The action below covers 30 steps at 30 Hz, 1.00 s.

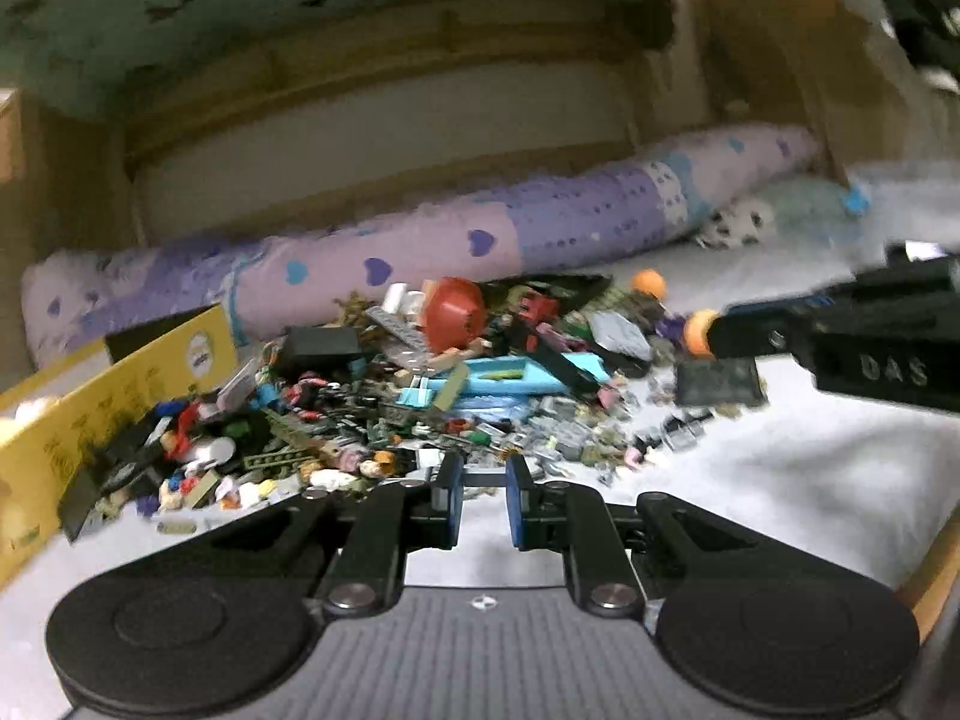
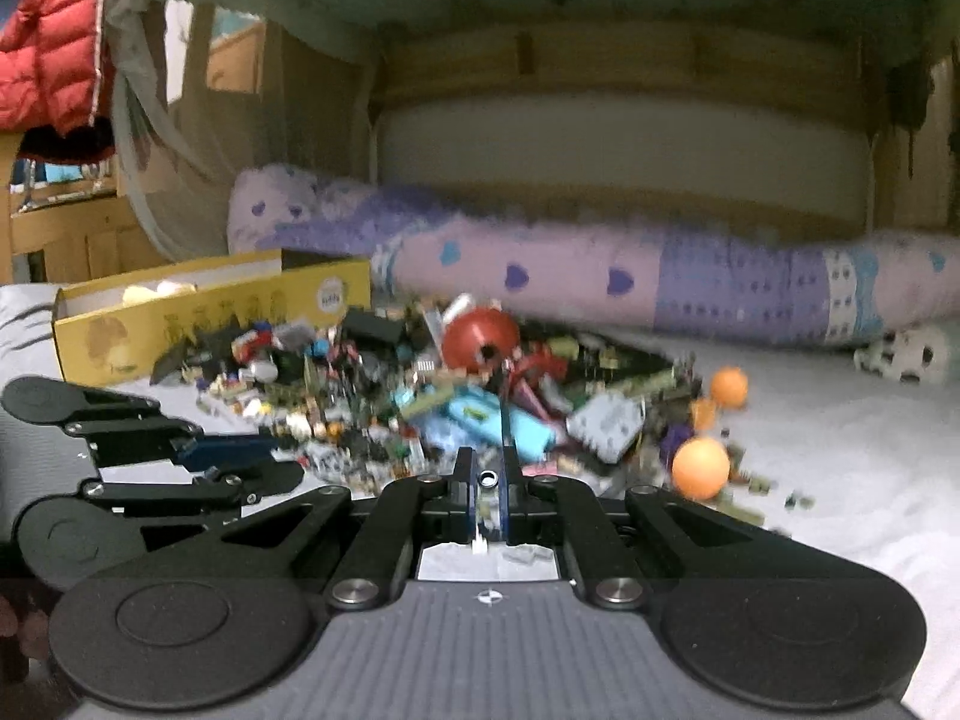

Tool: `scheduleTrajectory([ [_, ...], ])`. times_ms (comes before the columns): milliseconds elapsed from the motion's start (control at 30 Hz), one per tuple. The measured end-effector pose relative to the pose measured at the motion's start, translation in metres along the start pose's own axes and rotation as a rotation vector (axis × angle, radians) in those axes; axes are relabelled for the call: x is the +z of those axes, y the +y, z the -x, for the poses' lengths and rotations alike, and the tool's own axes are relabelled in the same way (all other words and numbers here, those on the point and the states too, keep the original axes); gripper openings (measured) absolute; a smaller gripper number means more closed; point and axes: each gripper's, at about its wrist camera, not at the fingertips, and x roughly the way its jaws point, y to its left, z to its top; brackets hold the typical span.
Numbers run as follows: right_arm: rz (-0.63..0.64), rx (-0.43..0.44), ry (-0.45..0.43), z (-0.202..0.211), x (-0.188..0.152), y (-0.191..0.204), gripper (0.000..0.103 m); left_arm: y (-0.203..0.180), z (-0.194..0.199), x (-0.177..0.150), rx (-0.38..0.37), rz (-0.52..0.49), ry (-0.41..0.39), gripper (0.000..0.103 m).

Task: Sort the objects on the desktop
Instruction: 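Carry both held pieces from the pile over to the yellow box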

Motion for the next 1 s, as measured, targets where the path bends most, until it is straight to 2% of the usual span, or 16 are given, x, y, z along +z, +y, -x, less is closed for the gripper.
scheduleTrajectory([
  [167, -0.046, 0.019, -0.018, 0.003, 0.001, -0.005, 0.009, 0.008, 0.009, -0.001, 0.032, 0.027, -0.023, 0.016],
  [267, -0.023, 0.021, -0.051, 0.006, 0.0, -0.002, 0.009, 0.01, 0.016, -0.002, 0.056, 0.033, -0.061, 0.016],
  [400, -0.005, 0.029, -0.074, 0.009, -0.001, 0.004, 0.009, 0.016, 0.026, -0.003, 0.04, 0.073, -0.106, 0.016],
  [533, -0.018, 0.04, -0.083, 0.008, -0.002, 0.004, 0.009, 0.018, 0.031, -0.005, 0.036, 0.083, -0.111, 0.016],
  [733, -0.027, 0.072, -0.154, 0.014, -0.002, 0.006, 0.009, 0.025, 0.035, -0.005, 0.056, 0.121, -0.109, 0.016],
  [867, -0.008, 0.069, -0.12, 0.012, -0.002, 0.011, 0.009, 0.032, 0.037, -0.004, 0.067, 0.137, -0.083, 0.017],
  [1000, -0.07, 0.082, -0.115, 0.014, 0.001, 0.009, 0.01, 0.043, 0.047, -0.005, 0.096, 0.163, -0.101, 0.017],
])
